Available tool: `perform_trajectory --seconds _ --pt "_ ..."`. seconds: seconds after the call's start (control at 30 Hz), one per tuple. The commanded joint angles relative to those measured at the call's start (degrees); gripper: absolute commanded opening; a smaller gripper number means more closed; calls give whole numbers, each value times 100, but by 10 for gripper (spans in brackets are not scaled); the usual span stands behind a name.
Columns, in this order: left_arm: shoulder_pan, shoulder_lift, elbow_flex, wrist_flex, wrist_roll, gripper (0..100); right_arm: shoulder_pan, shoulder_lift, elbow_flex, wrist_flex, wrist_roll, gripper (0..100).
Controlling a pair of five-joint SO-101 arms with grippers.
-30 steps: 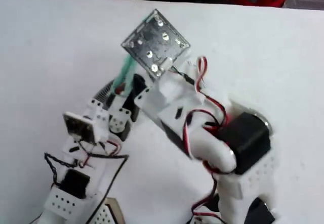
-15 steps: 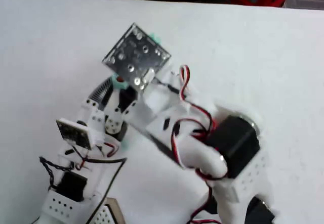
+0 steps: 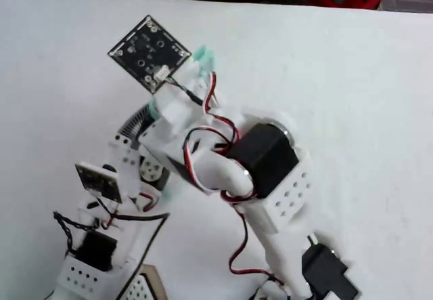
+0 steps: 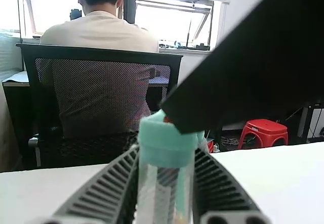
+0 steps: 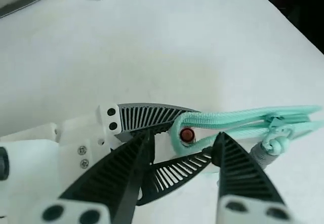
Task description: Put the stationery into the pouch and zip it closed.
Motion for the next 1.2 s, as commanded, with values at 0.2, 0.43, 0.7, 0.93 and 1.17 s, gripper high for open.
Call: perform_trajectory --seconds 0.2,0.43,0.7,0.93,1.17 --pt "-22 40 9 -18 70 113 374 13 -176 -303 -53 122" --pt "-31 40 9 -18 70 113 356 -4 -176 -303 -114 133" --pt "-31 40 9 -18 70 113 356 268 -167 -286 -281 132" --pt "-31 40 9 -18 70 113 347 330 -264 -286 -290 131" --pt "-22 40 18 -18 70 113 338 365 -211 -251 -246 130"
